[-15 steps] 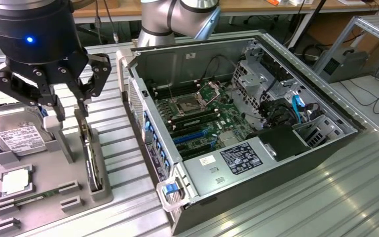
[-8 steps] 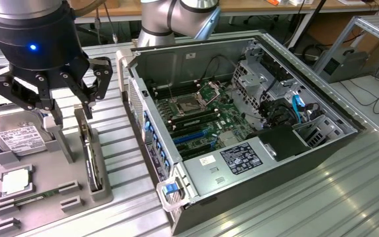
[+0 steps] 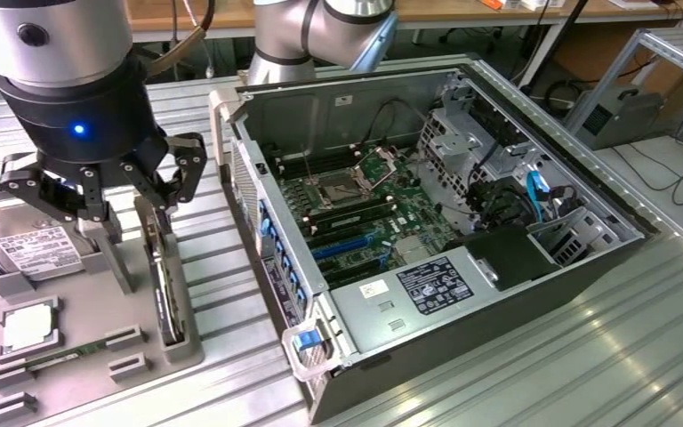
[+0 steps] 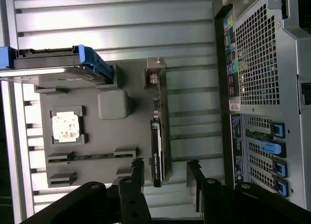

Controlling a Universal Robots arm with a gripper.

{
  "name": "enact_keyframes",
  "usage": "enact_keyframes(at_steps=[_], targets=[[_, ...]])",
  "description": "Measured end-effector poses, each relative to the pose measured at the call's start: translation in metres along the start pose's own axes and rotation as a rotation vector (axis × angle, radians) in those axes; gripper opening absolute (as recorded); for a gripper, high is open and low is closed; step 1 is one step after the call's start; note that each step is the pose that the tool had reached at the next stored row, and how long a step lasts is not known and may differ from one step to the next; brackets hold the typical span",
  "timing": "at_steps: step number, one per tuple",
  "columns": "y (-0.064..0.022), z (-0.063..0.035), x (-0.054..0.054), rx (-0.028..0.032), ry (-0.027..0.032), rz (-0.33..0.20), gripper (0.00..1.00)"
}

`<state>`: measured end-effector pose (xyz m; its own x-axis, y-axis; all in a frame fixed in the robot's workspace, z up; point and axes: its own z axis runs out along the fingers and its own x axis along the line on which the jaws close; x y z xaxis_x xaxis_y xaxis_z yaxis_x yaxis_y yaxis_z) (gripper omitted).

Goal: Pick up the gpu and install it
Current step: 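Pick up the gpu and move the gpu toward the slot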

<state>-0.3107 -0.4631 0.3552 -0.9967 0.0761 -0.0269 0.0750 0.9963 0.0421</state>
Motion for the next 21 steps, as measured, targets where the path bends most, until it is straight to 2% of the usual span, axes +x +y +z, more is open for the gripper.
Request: enact_keyframes(at_steps=[3, 21], targets=[[-0.0004, 0.0100, 0.000, -0.0001, -0.0001, 0.000, 0.48], [-0.0020, 0.0483, 0.001, 0.0000, 0.0001, 0.000, 0.48]])
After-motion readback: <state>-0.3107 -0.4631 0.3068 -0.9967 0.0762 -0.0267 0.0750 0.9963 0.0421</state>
